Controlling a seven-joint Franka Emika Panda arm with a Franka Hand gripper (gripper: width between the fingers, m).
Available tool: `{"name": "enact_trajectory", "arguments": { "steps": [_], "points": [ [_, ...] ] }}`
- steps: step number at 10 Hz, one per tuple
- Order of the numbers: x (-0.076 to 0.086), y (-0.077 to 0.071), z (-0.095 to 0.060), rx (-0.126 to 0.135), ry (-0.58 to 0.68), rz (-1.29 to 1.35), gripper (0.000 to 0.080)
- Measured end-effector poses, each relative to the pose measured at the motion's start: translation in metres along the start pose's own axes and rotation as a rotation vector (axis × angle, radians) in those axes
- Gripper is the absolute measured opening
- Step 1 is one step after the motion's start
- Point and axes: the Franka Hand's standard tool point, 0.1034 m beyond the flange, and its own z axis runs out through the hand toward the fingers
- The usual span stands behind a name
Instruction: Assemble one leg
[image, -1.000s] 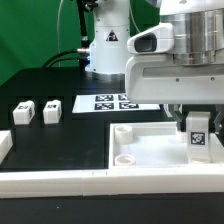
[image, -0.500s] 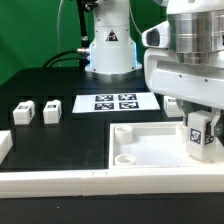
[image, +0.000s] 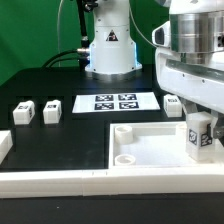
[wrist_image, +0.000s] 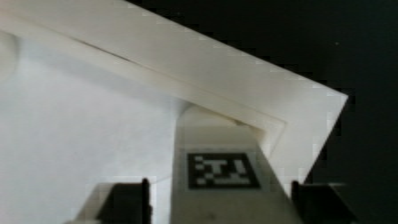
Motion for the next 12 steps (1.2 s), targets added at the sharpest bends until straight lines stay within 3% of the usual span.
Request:
{"name": "enact_trajectory", "arguments": {
  "steps": [1,2,3,9,12],
  "points": [
    [-0.001,0.000,0.001,0.002,0.000,-0.019,0.0502],
    [-0.004,0.001,0.002,0.004,0.002,-0.037,0.0621],
    [-0.003,0.001,0.002,0.004,0.003,-0.117,0.0641],
    [0.010,-0.005,0.004,-0.012,0.012,-0.913,0.0648],
    [0.008,-0.004,0.004,-0.025,0.027,-1.210,0.0648]
  ]
}}
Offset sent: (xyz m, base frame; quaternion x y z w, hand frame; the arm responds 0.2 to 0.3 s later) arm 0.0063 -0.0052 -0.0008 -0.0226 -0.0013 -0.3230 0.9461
